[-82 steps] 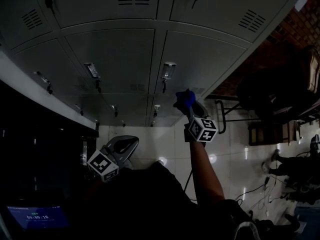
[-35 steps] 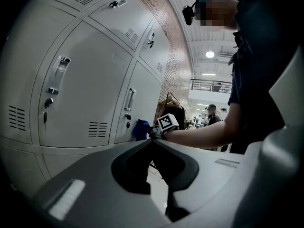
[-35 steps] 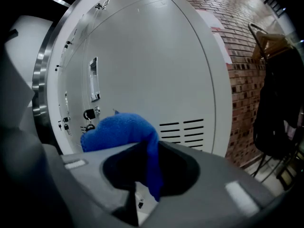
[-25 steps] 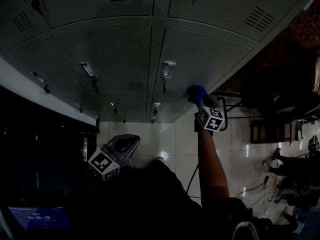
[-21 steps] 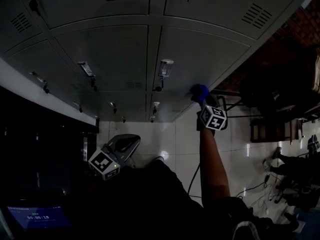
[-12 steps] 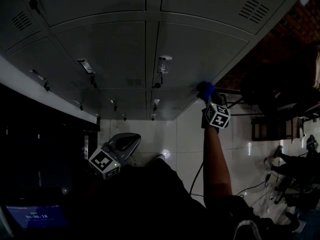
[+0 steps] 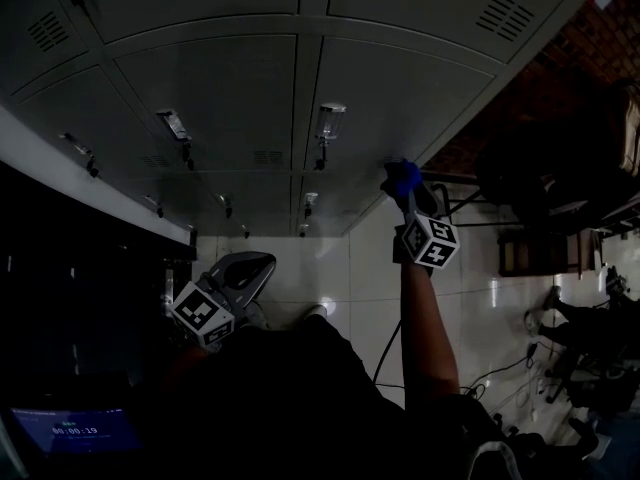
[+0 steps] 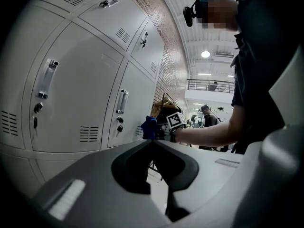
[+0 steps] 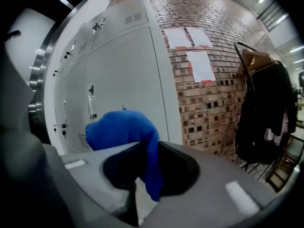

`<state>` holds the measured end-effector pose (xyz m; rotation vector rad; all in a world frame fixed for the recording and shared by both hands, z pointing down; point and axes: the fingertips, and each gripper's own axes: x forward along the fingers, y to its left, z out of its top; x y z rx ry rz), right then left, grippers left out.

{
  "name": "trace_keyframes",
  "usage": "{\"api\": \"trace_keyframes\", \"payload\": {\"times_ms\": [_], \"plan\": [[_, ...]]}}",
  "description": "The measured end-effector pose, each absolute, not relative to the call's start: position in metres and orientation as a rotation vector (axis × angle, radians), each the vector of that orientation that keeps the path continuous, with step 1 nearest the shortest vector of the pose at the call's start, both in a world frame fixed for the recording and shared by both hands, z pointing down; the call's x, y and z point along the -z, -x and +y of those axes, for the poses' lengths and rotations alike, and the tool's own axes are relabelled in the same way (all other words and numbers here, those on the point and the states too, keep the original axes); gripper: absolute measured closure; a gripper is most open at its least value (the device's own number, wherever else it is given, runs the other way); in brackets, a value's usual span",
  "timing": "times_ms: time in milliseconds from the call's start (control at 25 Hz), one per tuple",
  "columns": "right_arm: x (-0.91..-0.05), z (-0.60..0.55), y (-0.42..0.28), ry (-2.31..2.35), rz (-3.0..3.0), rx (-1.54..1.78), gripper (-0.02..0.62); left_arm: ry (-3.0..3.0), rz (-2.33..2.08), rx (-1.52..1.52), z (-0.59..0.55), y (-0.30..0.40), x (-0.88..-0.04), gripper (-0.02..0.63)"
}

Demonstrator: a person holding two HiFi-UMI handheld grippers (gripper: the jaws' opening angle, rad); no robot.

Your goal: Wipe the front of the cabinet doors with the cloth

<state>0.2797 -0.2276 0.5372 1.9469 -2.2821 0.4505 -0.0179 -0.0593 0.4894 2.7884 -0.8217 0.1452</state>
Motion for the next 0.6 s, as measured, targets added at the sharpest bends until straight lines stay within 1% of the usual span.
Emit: {"api": "trace_keyframes", "payload": {"times_ms": [280,600], "plan": [[-0.488,-0.19,-0.192,-1.775,-2.488,-0.365,0.526,-2.818,-0.811,-0.102,-0.065,0.029,-0.477,0.606],[-0.46,-0.128,-0.08,-1.485,-2.678,-0.273,0.526,-2.842,-0.829,-0.046,-0.067,0.048,-0.465,0.606]]}}
